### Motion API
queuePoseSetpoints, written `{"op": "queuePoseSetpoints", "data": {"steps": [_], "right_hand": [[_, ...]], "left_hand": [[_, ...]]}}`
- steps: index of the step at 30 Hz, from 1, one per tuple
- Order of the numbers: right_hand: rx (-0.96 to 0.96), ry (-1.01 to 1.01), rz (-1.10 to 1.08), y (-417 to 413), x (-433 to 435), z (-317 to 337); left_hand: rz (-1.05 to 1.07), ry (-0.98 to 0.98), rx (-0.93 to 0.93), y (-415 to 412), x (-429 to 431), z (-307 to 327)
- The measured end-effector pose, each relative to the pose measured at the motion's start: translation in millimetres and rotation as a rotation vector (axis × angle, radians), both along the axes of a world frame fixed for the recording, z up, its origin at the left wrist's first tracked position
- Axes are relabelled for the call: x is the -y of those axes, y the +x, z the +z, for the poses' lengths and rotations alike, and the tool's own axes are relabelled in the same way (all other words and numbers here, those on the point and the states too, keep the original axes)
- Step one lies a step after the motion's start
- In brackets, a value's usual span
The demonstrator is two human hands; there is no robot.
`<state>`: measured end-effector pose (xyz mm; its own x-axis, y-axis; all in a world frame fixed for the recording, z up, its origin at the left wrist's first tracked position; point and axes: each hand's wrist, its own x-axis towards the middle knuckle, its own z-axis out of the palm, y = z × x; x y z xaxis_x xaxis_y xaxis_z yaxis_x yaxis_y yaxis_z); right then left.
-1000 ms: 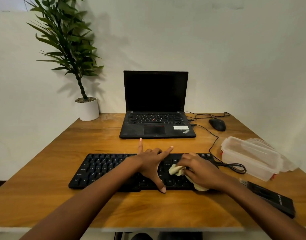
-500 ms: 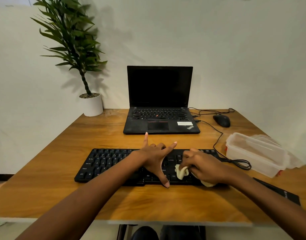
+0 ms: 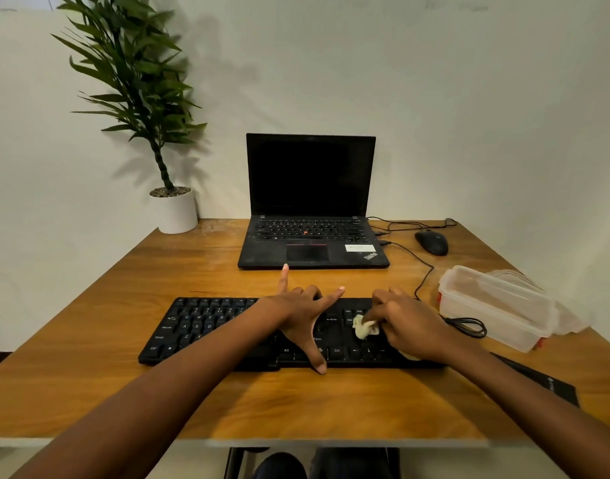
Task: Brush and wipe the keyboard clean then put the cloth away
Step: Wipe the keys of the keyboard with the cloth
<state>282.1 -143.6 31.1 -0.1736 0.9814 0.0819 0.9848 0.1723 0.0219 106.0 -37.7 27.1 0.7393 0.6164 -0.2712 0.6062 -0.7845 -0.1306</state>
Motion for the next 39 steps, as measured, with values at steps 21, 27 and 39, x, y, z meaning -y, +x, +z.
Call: {"op": "queuePoseSetpoints", "data": {"steps": [21,27,39], "right_hand": [[-0.116,0.063,-0.326,-21.6,21.4,-17.8],[-0.127,0.086,-0.328,-24.4,22.8,-22.6],[-0.251,0.056,-0.357,-20.2,19.1,-20.0]], "left_hand": [[-0.047,0.032,0.023,-0.5,-0.8,-4.3],[-0.022,0.053,-0.004,0.8,0.5,-3.9],[0.004,0.024,-0.013,-1.3,-2.0,-3.3]]}}
